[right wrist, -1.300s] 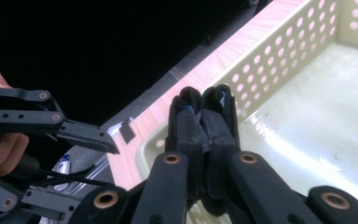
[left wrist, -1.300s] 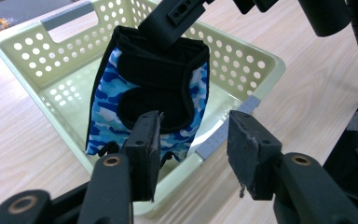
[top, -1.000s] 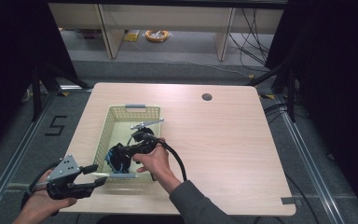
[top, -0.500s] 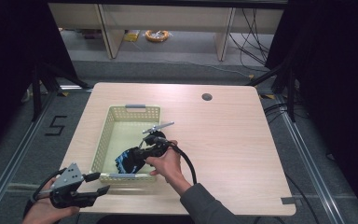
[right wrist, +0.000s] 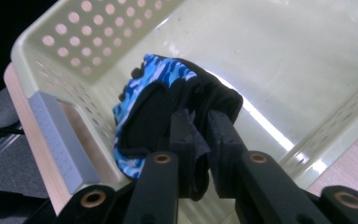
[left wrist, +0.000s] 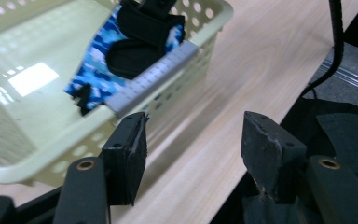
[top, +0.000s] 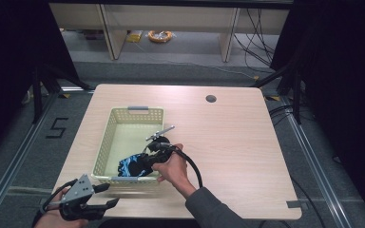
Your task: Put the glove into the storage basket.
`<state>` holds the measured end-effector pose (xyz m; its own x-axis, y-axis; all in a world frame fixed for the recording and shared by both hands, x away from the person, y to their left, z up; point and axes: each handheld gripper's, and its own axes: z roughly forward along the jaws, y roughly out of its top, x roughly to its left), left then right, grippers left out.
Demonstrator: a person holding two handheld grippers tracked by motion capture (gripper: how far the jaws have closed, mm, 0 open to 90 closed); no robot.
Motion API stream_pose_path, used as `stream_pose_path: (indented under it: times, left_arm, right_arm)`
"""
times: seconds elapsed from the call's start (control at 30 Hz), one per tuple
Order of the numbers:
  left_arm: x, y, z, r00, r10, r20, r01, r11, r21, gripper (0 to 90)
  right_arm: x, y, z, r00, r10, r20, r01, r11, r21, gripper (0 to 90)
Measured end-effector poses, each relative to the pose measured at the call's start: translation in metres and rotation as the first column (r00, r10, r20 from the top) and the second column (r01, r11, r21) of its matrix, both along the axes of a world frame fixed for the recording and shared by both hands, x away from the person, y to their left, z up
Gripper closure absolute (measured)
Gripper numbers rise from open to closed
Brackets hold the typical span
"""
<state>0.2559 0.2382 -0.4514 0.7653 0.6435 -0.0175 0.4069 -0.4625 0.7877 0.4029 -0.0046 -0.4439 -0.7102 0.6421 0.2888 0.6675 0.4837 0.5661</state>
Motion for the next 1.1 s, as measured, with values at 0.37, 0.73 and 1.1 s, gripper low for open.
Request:
stream_pose_path:
  times: [0.37, 0.73, 1.1]
  left_arm:
    - [-0.003, -0.016, -0.03, 0.9972, 0.008, -0.074, -0.01, 0.9996, -0.027, 37.3]
    - [-0.001, -0.015, -0.038, 0.9973, 0.031, -0.067, -0.031, 0.9995, 0.003, 30.9]
    - [0.001, -0.013, -0.041, 0.9973, 0.044, -0.059, -0.046, 0.9985, -0.028, 25.6]
  right_arm:
    - [-0.006, 0.003, 0.005, 0.998, 0.026, 0.058, -0.021, 0.9961, -0.085, 71.8]
    - [-0.011, -0.003, 0.019, 0.9937, 0.003, 0.112, -0.001, 0.9998, -0.021, 66.1]
    - [-0.019, -0.026, 0.034, 0.9851, 0.035, 0.169, -0.051, 0.9942, 0.094, 58.8]
